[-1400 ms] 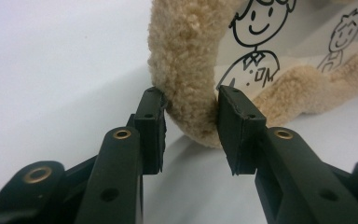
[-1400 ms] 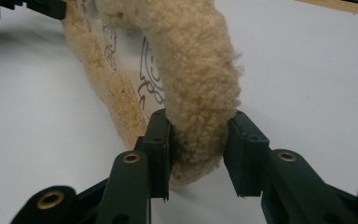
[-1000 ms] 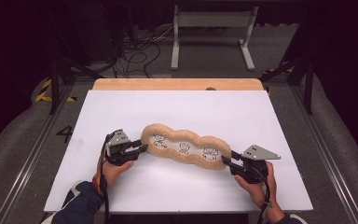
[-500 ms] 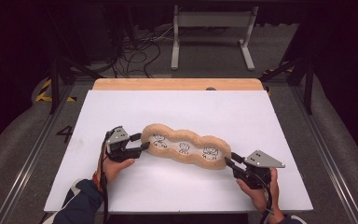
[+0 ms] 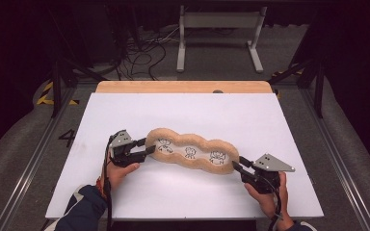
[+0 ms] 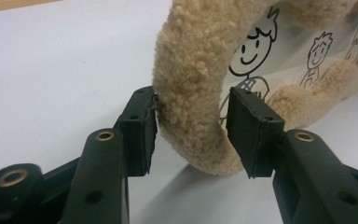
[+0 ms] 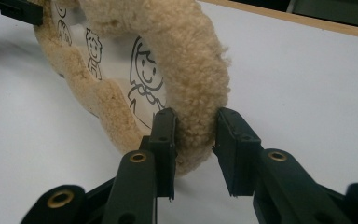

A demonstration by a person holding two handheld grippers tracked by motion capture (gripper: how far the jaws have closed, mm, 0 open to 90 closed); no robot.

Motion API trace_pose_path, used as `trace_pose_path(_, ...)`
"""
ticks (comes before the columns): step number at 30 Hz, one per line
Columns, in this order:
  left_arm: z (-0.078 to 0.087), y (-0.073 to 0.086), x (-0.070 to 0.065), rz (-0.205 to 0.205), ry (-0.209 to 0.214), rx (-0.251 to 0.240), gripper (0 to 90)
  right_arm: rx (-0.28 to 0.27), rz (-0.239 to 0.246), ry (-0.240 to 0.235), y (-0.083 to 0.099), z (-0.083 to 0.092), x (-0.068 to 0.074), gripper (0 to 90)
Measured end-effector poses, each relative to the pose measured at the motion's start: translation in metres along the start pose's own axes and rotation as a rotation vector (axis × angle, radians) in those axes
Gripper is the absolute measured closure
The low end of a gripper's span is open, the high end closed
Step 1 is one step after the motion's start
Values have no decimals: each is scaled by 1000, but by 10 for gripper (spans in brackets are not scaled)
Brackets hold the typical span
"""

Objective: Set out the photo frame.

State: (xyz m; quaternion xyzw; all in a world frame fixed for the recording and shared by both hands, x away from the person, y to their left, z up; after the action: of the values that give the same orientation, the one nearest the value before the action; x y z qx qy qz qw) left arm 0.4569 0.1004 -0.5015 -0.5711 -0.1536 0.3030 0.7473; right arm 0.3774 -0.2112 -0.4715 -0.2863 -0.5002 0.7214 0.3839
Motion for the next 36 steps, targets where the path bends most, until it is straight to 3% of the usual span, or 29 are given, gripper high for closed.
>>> trace_pose_path(11,5,2,-4,2,11,21,598,-1,-6,1,0,-5,-5,677)
trace_pose_path(14,7,3,-7,22,16,21,602,-1,-9,1,-1,-8,-7,675)
trace_pose_path(16,9,4,-8,9,22,28,604,0,-13,-2,-1,-9,-8,672)
trace_pose_path(17,10,4,-9,23,22,26,606,2,-12,-5,-1,-10,-9,669)
trace_pose_path(18,11,5,-8,6,21,29,608,2,-14,-10,-1,-11,-9,663)
trace_pose_path(23,14,6,-11,0,16,32,610,9,-24,-24,-1,-15,-12,648)
trace_pose_path(24,15,7,-13,11,16,35,610,10,-23,-22,-1,-16,-12,647)
trace_pose_path(25,17,7,-12,-8,14,39,612,12,-19,-20,-1,-18,-12,646)
trace_pose_path(31,21,9,-17,-5,14,43,614,17,-7,-18,-2,-23,-14,647)
trace_pose_path(36,24,11,-18,-26,7,49,614,20,7,-13,-3,-26,-14,647)
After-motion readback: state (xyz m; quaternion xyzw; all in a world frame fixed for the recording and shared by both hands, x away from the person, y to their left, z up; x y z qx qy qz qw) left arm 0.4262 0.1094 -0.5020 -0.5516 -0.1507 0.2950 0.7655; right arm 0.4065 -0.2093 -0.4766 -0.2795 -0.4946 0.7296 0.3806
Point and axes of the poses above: each handheld gripper's, and its own axes: z roughly backward along the jaws, y roughly out of its underside, x roughly to its left, the point moved 10 cm from there along -z, roughly forward along the jaws, and after that the axes turned 9 degrees about -x, right-handed, at the moved point
